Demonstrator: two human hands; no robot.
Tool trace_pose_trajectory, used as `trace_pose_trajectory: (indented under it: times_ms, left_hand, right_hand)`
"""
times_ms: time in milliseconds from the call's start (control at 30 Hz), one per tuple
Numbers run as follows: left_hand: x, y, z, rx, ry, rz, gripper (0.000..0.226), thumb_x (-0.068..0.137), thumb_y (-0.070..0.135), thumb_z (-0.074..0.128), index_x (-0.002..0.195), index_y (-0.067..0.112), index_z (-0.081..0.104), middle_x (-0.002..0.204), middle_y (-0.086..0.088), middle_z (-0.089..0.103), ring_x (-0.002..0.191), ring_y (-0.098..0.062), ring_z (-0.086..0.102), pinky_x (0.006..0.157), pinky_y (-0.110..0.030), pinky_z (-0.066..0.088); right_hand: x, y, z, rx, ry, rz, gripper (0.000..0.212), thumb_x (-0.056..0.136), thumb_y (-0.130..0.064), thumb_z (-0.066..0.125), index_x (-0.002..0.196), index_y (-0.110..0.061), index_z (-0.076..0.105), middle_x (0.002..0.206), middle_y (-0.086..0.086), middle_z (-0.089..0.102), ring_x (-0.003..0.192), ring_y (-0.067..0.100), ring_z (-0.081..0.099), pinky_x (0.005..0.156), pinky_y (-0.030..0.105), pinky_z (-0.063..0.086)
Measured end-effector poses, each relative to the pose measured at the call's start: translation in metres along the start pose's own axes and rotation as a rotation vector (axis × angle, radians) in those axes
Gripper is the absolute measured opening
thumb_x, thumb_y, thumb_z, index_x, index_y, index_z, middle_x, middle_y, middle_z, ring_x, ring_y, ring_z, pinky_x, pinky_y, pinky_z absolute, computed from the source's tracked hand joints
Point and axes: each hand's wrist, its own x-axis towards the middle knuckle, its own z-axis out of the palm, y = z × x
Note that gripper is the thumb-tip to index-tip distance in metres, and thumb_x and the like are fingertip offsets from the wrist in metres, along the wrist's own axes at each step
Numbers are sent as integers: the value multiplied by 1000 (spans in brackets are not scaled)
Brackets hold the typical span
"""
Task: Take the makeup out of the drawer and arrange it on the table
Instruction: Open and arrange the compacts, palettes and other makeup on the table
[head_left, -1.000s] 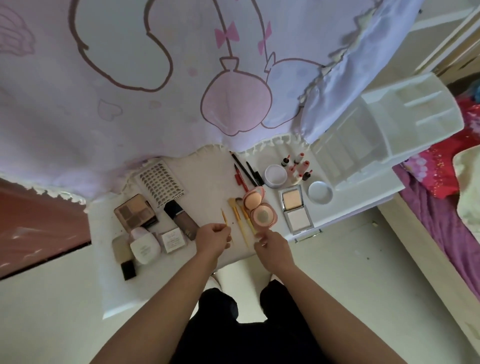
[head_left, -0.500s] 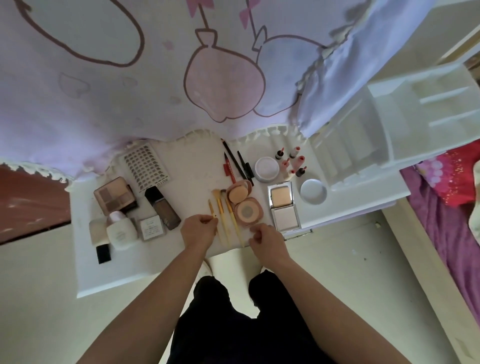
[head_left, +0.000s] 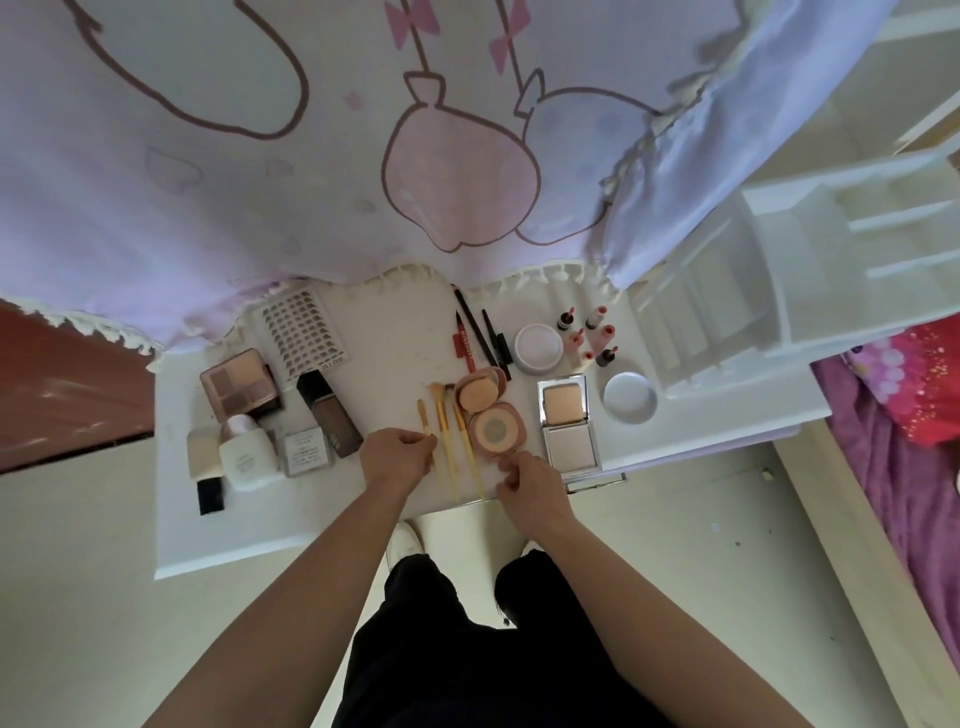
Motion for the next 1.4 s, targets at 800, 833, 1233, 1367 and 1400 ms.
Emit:
trace_pose_trajectory:
  times_ms: [800,833,1233,1367,1400]
  left_hand:
    - [-58,-10,-168,412,660,219,40,95,58,48,72,27,60,70,11,59,64,-14,55,51,-25,33]
    - [-51,-12,-172,413,639,228,38,94,56,49,72,28,59,70,11,59,65,-15,57,51,-25,33]
    - [80,-43,-221,372,241,374,37,94,60,46,78,28,57,68,12,66,73,-9,61,60,-30,50]
    - [93,-61,-224,492,88,625,24,96,48,54,88,29,67,89,10,68,85,-10,50,63,-28,39]
    - [94,-63,-225,499,51,668,20,95,43,58,90,26,68,93,10,70,88,-11,50,64,-27,36]
  right_hand:
    - [-5,-149,-23,-50,32,-461,32,99,-39,49,128,-26,57,125,-2,57,108,18,60,92,36,48]
    - [-3,-151,-17,-54,27,-449,32,99,-39,50,127,-26,56,124,-2,57,106,18,61,93,37,49]
    - [30,-198,59,-101,33,-84,41,96,-40,55,134,-23,52,128,2,58,116,20,57,98,34,45]
    - [31,-211,88,-17,27,55,57,93,-51,56,140,-19,49,127,3,59,115,21,59,94,36,48]
    - [29,-213,94,2,33,68,55,92,-49,57,138,-19,51,124,3,60,112,22,60,93,36,49]
